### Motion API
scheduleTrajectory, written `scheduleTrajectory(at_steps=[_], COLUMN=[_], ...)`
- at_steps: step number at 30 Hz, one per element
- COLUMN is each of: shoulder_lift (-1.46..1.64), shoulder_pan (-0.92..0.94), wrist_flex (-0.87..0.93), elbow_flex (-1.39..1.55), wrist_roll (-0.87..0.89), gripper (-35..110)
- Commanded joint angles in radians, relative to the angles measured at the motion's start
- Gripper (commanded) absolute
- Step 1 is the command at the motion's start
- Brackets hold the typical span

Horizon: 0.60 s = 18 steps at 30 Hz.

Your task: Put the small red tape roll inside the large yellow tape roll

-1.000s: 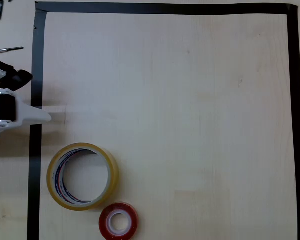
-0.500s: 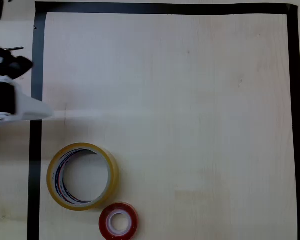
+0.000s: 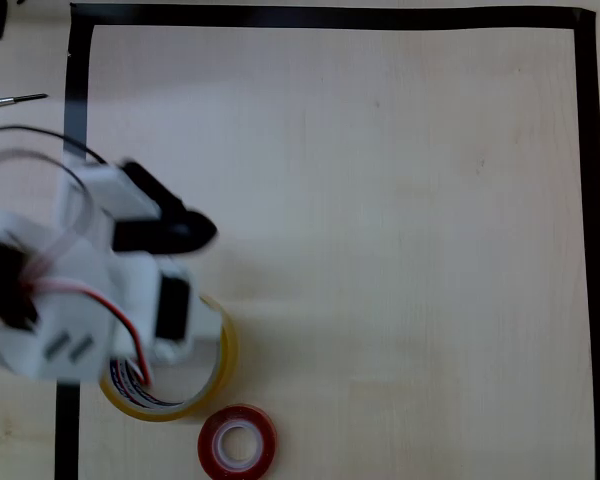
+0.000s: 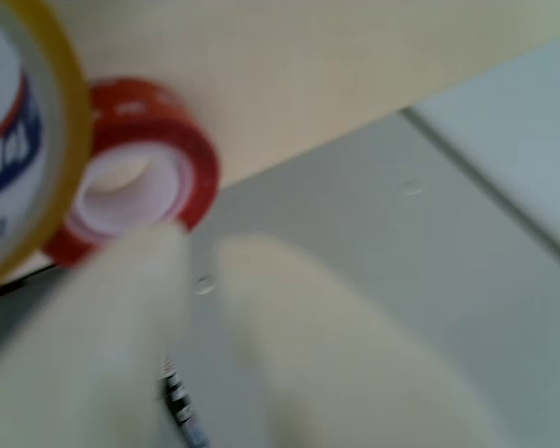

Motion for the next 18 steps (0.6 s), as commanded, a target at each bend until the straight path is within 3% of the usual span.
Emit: scheduleTrajectory(at_steps=[1, 13, 18], shoulder_lift=[-0.02, -0.104, -0.265], shoulder_pan=[0.078, 0.239, 0.282], wrist_flex=[0.018, 0.031, 0.1], elbow_flex=[-0.147, -0.167, -0.31], wrist_roll=[-0.043, -0.169, -0.17], gripper=[0, 0, 0])
